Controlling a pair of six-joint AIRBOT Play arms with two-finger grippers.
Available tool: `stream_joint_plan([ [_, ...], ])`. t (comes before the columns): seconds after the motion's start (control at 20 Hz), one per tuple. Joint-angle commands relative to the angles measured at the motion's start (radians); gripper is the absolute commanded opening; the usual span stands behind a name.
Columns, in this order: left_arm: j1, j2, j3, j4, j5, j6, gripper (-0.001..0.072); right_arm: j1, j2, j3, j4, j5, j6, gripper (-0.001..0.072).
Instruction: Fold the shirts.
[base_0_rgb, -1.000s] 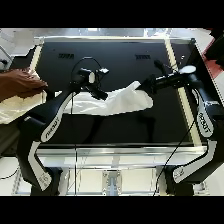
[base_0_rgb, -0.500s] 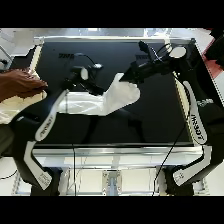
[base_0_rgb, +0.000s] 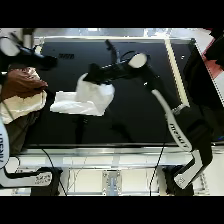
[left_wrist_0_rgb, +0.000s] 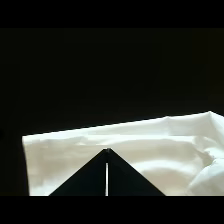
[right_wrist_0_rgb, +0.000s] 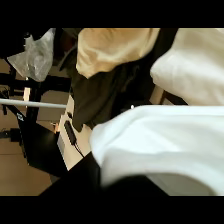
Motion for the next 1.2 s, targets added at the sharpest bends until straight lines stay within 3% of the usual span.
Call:
stream_joint_plan([
  [0.0,0.095,0.074,-0.002,-0.001,-0.014,0.000,0.0013,0.153,-0.026,0.006,0.026,-0.348,-0.045,0.0424],
  [0.05,0.109,0.074,-0.002,-0.001,-0.028,0.000,0.0013,0.174,-0.026,0.024,0.026,-0.360,-0.045,0.0611],
  [0.2,0.131,0.074,-0.027,-0.001,-0.041,0.000,0.0013,0.171,-0.026,0.144,-0.048,-0.310,-0.127,0.0619],
  [0.4,0.130,0.074,-0.090,-0.001,-0.039,0.000,0.0013,0.023,0.031,0.196,-0.257,-0.126,-0.106,0.0611],
  [0.55,0.130,0.073,-0.144,-0.001,-0.028,0.000,0.0013,-0.130,0.045,0.175,-0.507,0.108,0.034,0.0585],
  [0.65,0.130,0.073,-0.169,-0.002,-0.010,0.000,0.0013,-0.209,0.042,0.075,-0.582,0.150,0.121,0.0587],
  [0.8,0.130,0.072,-0.180,-0.001,0.000,0.000,0.0013,-0.278,-0.004,-0.077,-0.554,0.149,0.187,0.0588],
  [0.95,0.130,0.072,-0.180,-0.001,0.011,0.000,0.0013,-0.296,-0.113,-0.138,-0.430,0.200,0.191,0.0589],
  [1.15,0.130,0.072,-0.180,-0.001,0.011,0.000,0.0013,-0.277,-0.259,-0.138,-0.150,0.214,0.075,0.0628],
])
